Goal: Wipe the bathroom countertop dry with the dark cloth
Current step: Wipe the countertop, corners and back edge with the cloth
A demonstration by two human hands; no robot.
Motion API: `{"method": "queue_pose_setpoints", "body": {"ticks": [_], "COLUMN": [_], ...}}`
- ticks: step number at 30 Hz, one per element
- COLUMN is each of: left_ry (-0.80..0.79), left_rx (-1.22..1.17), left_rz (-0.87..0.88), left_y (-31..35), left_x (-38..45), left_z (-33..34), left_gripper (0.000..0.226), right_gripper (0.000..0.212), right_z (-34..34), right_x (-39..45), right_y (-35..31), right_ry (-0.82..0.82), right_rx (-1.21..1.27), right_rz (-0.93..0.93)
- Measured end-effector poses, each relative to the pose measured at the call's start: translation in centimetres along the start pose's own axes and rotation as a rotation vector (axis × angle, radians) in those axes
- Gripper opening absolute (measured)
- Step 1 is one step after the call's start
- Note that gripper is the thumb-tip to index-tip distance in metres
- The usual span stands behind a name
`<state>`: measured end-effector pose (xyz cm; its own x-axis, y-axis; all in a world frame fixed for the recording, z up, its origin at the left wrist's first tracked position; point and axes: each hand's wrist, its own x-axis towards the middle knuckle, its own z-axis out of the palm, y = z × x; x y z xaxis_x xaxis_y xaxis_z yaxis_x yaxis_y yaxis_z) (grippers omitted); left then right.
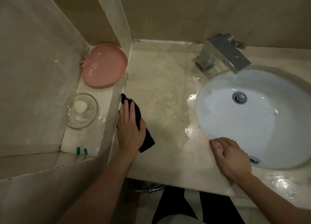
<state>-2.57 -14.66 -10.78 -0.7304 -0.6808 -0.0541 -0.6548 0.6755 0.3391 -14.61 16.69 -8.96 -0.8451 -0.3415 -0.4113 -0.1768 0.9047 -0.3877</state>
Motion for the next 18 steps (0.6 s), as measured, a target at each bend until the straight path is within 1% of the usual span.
{"method": "queue_pose_setpoints", "body": {"ticks": [2,3,6,10,13,16,18], "left_ry": [-0.018,-0.020,-0.042,-0.090,-0.117,-0.148,-0.168], "left_rx": [0.011,0.013,0.011,-0.015,-0.019,0.043,0.045], "left_rz": [0.037,0.034,0.069,0.221,0.309,0.407,0.459], "left_y": [0.0,0.7,5.2,12.2,15.6,17.2,16.9], "left_x": [-1.8,-2.6,-4.4,-4.4,-3.9,-3.8,-4.2], "left_z": [0.0,0.2,2.0,4.5,5.5,6.0,6.0], "left_gripper": [0.067,0.066,0.064,0.062,0.063,0.062,0.058], "right_gripper": [0.049,0.049,0.045,0.036,0.038,0.041,0.042], "right_z": [0.2,0.3,0.5,0.6,0.7,0.7,0.6], "right_x": [-0.1,-0.1,0.1,0.1,0.1,0.2,0.1], "right_y": [0.0,-0.1,-0.2,0.0,0.0,0.0,-0.1], "right_ry": [0.022,0.032,0.045,0.062,0.073,0.067,0.053], "right_rx": [-0.021,-0.027,-0.051,-0.069,-0.081,-0.077,-0.070], "right_rz": [-0.029,-0.049,-0.075,-0.084,-0.105,-0.124,-0.141]}}
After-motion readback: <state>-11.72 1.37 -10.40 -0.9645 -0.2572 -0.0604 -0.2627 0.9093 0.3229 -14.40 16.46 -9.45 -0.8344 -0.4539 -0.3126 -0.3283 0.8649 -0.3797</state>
